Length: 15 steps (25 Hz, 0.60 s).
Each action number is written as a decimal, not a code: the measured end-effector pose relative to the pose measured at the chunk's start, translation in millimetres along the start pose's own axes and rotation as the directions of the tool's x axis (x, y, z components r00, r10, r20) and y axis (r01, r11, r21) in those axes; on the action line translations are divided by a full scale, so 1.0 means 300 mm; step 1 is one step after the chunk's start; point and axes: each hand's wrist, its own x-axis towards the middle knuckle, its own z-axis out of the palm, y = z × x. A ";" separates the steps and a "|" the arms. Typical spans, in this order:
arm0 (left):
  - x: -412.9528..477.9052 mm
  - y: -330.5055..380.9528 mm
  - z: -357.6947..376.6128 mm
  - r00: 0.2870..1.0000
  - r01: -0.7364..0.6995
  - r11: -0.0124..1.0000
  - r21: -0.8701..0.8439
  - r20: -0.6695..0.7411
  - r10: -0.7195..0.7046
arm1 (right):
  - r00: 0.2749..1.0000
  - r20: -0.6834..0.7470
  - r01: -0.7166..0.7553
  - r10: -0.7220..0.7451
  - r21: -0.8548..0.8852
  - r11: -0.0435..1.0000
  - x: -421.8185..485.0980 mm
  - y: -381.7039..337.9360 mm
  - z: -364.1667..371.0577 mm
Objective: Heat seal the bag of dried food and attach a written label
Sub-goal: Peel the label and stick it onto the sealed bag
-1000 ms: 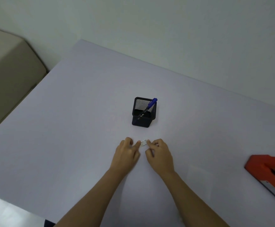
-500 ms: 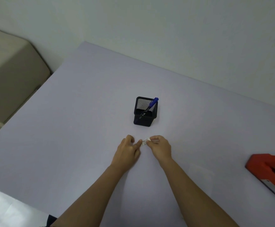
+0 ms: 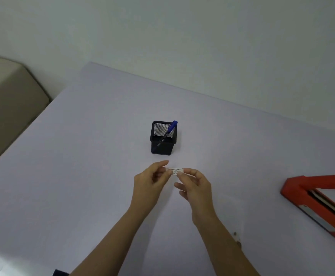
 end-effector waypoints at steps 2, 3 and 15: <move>-0.015 0.019 0.009 0.999 -0.039 0.999 0.006 -0.030 0.039 | 1.000 -0.012 0.007 -0.007 0.008 1.000 -0.021 -0.011 -0.015; -0.023 0.026 0.011 0.997 -0.062 0.998 0.013 -0.046 0.062 | 1.000 -0.018 0.011 -0.011 0.008 1.000 -0.030 -0.015 -0.021; -0.112 0.048 -0.012 0.949 -0.281 0.959 0.042 -0.135 0.284 | 0.999 -0.018 0.042 -0.042 0.024 0.999 -0.108 -0.002 -0.040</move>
